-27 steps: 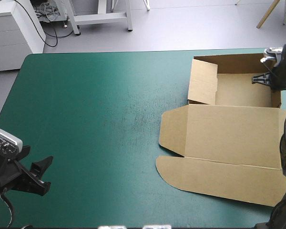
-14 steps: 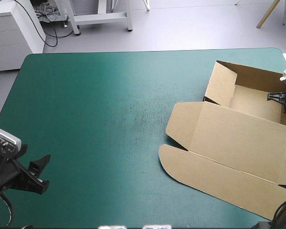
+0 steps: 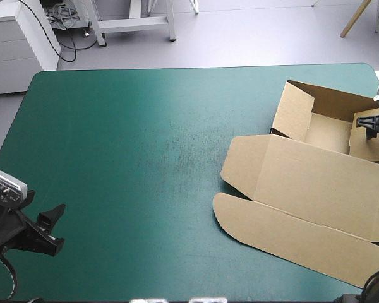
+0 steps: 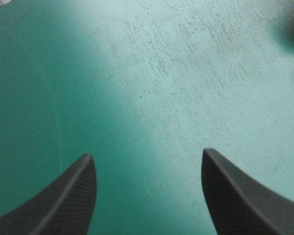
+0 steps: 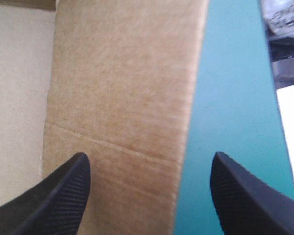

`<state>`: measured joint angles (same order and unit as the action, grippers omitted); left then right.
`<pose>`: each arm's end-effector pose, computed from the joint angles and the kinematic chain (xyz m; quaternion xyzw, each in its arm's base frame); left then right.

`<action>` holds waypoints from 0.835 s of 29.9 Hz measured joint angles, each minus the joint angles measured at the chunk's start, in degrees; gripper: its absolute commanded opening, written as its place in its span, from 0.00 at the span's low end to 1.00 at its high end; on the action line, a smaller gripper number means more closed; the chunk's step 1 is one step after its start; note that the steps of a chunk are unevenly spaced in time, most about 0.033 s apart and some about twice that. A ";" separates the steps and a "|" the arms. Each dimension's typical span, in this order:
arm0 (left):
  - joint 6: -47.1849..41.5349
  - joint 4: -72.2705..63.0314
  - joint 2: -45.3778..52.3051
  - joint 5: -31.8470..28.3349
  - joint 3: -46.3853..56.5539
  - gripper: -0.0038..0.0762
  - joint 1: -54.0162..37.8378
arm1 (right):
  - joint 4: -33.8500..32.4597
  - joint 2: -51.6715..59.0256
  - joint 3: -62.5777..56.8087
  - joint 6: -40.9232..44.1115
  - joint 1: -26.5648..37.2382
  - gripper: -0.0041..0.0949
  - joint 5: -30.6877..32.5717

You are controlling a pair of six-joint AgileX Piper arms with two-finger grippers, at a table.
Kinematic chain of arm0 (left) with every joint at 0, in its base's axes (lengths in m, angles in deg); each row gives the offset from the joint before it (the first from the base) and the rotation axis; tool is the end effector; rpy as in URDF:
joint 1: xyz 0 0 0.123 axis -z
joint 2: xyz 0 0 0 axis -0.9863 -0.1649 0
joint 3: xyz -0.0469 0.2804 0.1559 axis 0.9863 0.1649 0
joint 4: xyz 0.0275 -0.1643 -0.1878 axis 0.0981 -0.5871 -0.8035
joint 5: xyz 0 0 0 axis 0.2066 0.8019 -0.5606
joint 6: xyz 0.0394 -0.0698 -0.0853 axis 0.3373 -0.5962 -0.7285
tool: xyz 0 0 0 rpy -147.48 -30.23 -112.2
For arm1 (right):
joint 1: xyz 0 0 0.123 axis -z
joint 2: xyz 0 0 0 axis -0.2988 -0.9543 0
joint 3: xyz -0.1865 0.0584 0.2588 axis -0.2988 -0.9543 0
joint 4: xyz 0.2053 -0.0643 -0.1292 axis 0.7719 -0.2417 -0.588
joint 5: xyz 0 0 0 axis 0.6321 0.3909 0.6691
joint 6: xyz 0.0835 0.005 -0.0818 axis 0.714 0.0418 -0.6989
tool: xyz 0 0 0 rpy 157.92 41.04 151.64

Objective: Fold the box

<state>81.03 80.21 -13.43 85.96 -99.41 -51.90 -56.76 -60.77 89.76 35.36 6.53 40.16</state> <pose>0.0518 -0.0066 0.4213 0.2017 0.8765 -0.0286 0.4361 0.3929 -0.1760 0.3051 0.1105 0.9700 -0.0716 0.2043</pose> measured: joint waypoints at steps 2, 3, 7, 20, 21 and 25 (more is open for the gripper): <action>0.00 0.30 0.00 0.00 0.00 0.60 0.00 | -0.43 2.35 0.95 0.37 0.00 0.67 0.14; 0.00 0.45 0.00 0.00 0.00 0.60 0.00 | -0.03 3.93 1.35 0.37 0.02 0.66 0.19; 0.00 2.05 0.00 0.00 0.00 0.60 0.00 | 5.86 10.57 1.76 -1.18 -0.41 0.61 2.11; -1.21 6.76 0.00 -2.28 0.00 0.60 0.00 | 12.00 31.90 -1.06 -1.83 -21.88 0.60 9.63; -1.76 7.87 0.00 -2.51 0.00 0.60 0.00 | 11.79 34.11 -2.10 -1.26 -23.84 0.60 9.65; -3.06 10.44 0.00 -3.01 0.00 0.60 0.00 | 9.66 43.36 -7.83 -0.02 -31.18 0.55 8.26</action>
<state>77.97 90.65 -13.43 82.95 -99.41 -51.90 -47.10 -17.41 81.93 35.34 -24.65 48.42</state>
